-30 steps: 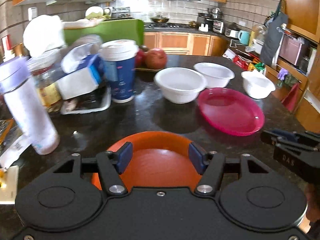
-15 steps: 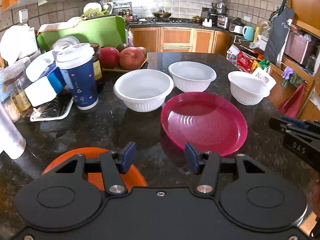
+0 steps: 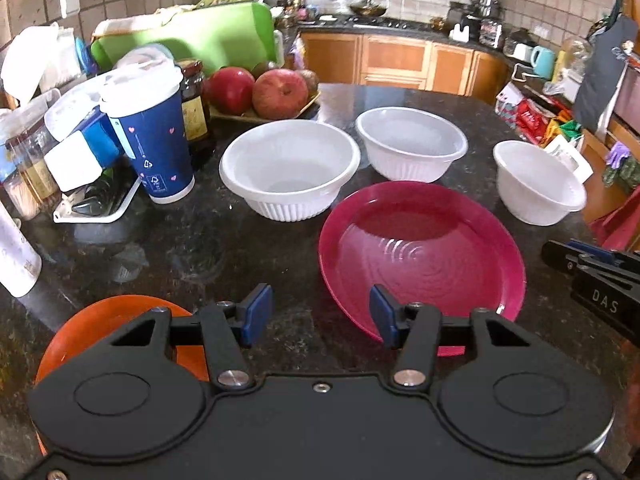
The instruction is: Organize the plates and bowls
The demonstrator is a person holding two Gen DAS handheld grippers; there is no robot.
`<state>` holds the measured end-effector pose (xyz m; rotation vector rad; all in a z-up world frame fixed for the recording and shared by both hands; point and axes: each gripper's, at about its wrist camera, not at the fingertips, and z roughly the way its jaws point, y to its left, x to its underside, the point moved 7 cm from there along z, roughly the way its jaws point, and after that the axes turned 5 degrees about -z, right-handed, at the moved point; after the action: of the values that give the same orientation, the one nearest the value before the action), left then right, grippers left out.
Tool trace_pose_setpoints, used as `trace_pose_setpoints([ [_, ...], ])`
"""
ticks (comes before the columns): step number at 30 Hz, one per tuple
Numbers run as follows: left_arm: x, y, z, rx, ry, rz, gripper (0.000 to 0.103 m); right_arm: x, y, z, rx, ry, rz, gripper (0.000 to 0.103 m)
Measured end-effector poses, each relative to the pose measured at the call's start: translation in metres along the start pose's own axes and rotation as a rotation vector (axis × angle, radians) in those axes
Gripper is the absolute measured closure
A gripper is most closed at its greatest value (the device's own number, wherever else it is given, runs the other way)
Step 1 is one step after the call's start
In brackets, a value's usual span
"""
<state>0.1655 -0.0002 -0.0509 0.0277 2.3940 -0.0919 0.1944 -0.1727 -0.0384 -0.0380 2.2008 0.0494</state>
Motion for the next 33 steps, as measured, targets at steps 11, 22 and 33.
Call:
trace_pose_setpoints([
  [11, -0.01, -0.005, 0.02, -0.011, 0.034, -0.021, 0.045, -0.005, -0.002, 0.027, -0.036, 0.032, -0.002, 0.078],
  [22, -0.014, -0.007, 0.039, -0.006, 0.075, -0.023, 0.049, -0.005, -0.002, 0.046, -0.053, 0.061, 0.008, 0.078],
  [33, -0.016, -0.008, 0.055, -0.009, 0.12, -0.017, 0.06, -0.002, -0.003, 0.057, -0.073, 0.089, 0.008, 0.078],
])
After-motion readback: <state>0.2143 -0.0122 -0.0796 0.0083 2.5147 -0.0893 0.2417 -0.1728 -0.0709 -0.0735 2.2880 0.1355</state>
